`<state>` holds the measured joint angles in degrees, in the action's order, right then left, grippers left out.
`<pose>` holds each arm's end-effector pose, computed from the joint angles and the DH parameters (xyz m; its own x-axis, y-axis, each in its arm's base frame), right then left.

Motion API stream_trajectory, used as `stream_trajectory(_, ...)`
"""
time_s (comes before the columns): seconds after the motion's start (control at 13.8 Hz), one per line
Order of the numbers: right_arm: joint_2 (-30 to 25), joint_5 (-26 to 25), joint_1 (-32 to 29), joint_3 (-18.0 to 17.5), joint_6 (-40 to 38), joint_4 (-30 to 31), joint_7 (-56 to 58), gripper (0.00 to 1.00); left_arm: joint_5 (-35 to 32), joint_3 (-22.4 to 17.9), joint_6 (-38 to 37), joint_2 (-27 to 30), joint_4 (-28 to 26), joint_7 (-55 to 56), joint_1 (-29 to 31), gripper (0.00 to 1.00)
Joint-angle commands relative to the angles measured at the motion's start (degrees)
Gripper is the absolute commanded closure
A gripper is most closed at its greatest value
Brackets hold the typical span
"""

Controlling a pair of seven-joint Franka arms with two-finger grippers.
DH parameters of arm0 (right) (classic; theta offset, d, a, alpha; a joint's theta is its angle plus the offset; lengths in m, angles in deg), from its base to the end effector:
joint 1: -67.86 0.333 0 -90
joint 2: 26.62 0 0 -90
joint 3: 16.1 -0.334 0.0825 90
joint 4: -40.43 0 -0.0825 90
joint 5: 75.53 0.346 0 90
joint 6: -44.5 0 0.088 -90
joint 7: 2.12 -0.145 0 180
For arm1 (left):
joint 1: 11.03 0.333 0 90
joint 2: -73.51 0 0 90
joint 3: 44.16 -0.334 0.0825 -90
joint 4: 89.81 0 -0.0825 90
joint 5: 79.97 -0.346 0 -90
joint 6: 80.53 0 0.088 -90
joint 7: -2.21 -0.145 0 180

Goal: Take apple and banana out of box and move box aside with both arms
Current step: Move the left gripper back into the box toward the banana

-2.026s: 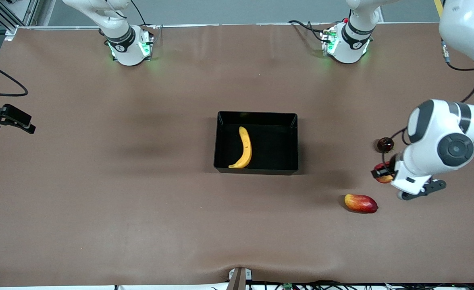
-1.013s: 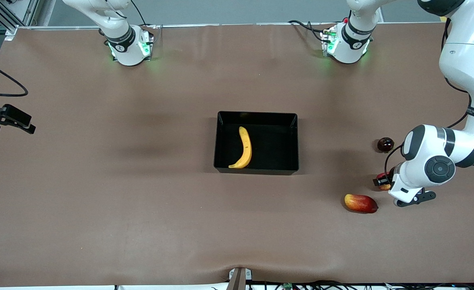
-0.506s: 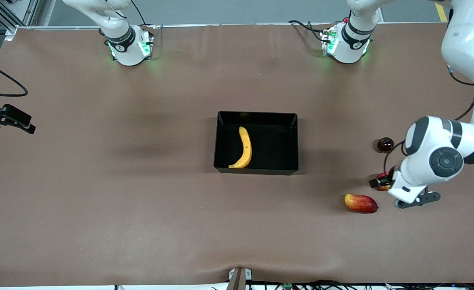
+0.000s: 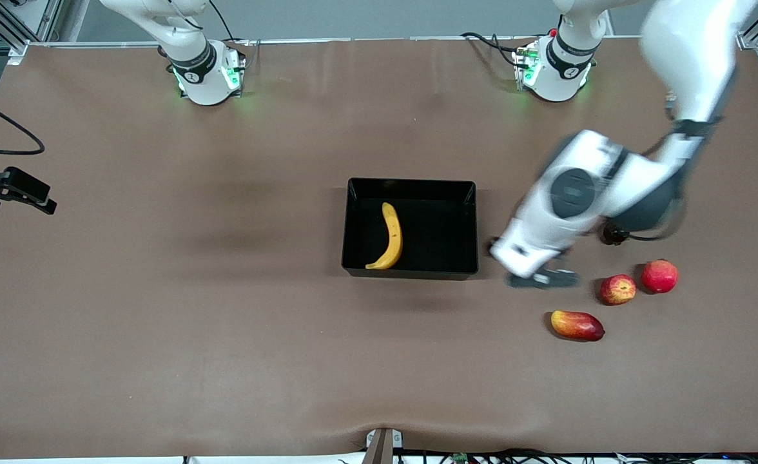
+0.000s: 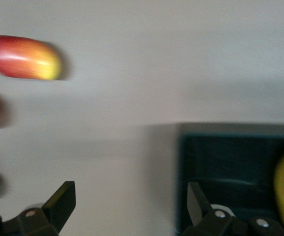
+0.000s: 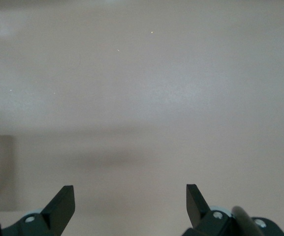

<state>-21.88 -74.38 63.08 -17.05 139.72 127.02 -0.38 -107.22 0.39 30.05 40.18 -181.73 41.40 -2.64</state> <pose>0.5542 -0.0347 0.5948 0.9969 -0.0383 0.0685 -0.0370 -0.9991 -0.0194 0.5779 -0.2782 0.3515 0.9972 -0.0650 -0.0358 -0.0675 -0.9951 -0.0726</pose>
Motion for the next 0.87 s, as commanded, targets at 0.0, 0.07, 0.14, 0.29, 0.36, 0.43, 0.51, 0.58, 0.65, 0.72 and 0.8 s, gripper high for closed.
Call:
stream_trajectory(0.0, 0.1, 0.0, -0.3, -0.2, -0.1, -0.4, 0.5, 0.0, -1.0, -1.0, 2.3, -6.2, 5.7, 4.1, -7.1, 0.0)
stream_trajectory(0.07, 0.1, 0.0, -0.3, -0.2, -0.1, -0.4, 0.5, 0.0, -1.0, -1.6, 3.9, -7.8, 7.1, 6.0, -10.1, 0.0)
stream_trajectory(0.14, 0.1, 0.0, -0.3, -0.2, -0.1, -0.4, 0.5, 0.0, -0.9, -3.8, 6.3, -8.8, 7.9, 8.1, -13.4, 0.0)
stream_trajectory(0.29, 0.1, 0.0, -0.3, -0.2, -0.2, -0.4, 0.5, 0.0, -0.4, -9.4, 12.4, -10.0, 7.9, 11.7, -20.2, 0.0)
stream_trajectory(0.36, 0.1, 0.0, -0.3, -0.2, -0.2, -0.4, 0.5, 0.0, -0.3, -11.4, 15.0, -11.0, 7.9, 13.4, -22.9, 0.0)
stream_trajectory(0.43, 0.1, 0.0, -0.4, -0.2, -0.2, -0.4, 0.5, 0.0, -0.3, -13.2, 17.8, -12.3, 7.9, 15.5, -25.1, 0.0)
stream_trajectory(0.51, 0.1, 0.0, -0.3, -0.2, -0.2, -0.4, 0.5, 0.0, -0.3, -14.6, 20.0, -13.2, 7.9, 17.0, -26.8, 0.0)
stream_trajectory(0.58, 0.1, 0.0, -0.3, -0.2, -0.2, -0.4, 0.5, 0.0, -0.3, -15.4, 21.4, -13.9, 7.9, 17.6, -28.0, 0.0)
stream_trajectory(0.65, 0.1, 0.0, -0.3, -0.2, -0.2, -0.3, 0.5, 0.0, -0.3, -15.7, 22.9, -14.8, 7.9, 17.6, -28.3, 0.0)
stream_trajectory(0.72, 0.1, 0.0, -0.3, -0.2, -0.2, -0.4, 0.5, 0.0, -0.3, -15.8, 24.0, -15.5, 7.9, 17.6, -28.3, 0.0)
stream_trajectory(0.8, 0.1, 0.0, -0.3, -0.2, -0.2, -0.3, 0.5, 0.0, -0.3, -15.8, 24.4, -16.0, 7.9, 17.6, -28.4, 0.0)
